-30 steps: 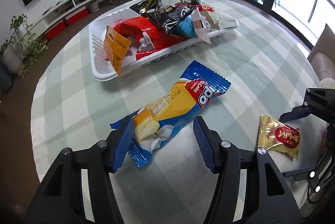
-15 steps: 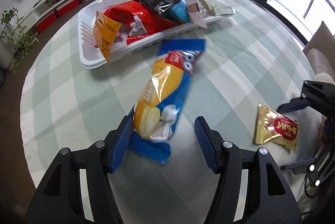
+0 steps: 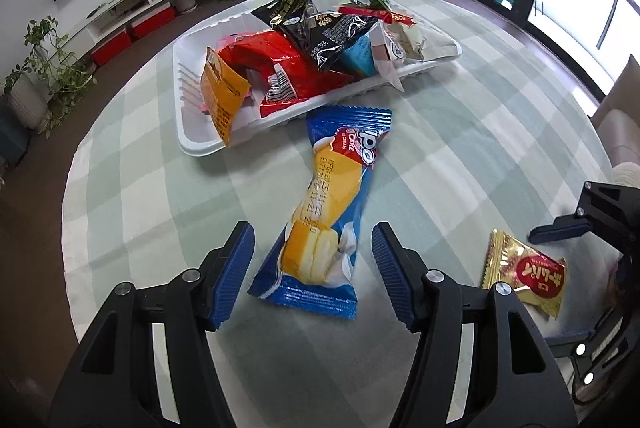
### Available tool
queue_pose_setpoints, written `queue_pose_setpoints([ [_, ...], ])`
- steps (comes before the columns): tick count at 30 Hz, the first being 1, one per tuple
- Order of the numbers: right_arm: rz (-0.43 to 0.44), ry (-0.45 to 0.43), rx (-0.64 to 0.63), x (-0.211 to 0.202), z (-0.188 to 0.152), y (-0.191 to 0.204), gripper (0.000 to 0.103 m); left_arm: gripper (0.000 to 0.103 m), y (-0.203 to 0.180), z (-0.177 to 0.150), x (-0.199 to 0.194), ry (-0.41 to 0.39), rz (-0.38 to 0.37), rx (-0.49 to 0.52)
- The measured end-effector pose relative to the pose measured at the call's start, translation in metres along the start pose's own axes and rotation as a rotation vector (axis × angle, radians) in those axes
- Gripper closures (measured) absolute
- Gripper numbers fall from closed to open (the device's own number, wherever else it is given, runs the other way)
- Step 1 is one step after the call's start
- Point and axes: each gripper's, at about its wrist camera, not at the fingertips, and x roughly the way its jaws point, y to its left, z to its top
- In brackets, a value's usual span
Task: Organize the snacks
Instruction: 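Close the left tool on the blue cake packet while the right tool closes on the gold pie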
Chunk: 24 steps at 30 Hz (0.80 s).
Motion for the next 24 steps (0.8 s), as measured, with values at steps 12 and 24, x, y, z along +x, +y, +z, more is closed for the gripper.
queue_pose_setpoints([
  [12,-0.106,-0.001,-0.059,0.000,-0.003,0.001,0.045,0.036,-0.009,0.005,0.035,0.029,0.006,-0.003],
  [24,-0.113,-0.006,-0.054,-0.004,-0.003,-0.002,0.068,0.062,-0.010,0.001,0.039,0.017,-0.054,-0.044],
])
